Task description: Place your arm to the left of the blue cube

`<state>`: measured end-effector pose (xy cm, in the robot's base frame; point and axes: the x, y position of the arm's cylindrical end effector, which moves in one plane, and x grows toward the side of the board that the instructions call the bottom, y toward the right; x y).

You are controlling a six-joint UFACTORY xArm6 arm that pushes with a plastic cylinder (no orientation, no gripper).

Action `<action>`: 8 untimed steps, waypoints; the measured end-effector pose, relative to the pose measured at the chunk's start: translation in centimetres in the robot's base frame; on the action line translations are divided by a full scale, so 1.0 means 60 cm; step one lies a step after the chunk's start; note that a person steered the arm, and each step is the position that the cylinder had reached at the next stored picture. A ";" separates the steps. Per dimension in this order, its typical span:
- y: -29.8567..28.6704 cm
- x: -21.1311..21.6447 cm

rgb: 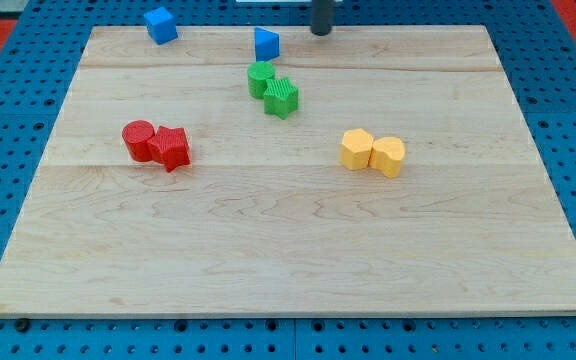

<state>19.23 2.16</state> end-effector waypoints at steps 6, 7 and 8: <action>-0.475 0.159; -0.539 0.156; -0.544 0.152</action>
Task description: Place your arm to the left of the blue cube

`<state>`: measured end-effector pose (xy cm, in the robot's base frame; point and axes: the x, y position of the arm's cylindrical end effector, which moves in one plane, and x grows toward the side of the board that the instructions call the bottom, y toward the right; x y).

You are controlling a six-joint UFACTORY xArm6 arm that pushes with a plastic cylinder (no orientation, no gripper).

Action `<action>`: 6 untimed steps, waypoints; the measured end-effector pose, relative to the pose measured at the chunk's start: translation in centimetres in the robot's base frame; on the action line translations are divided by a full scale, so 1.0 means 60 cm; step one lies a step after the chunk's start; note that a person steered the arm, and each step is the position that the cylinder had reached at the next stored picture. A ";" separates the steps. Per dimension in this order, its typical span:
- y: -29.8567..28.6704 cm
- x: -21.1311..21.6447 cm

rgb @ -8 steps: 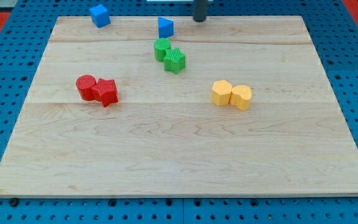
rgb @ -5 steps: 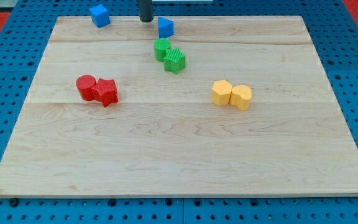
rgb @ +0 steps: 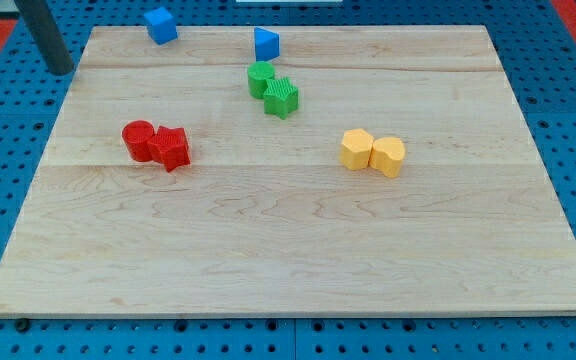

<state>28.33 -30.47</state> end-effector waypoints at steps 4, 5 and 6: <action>0.024 -0.154; 0.172 -0.151; 0.224 -0.149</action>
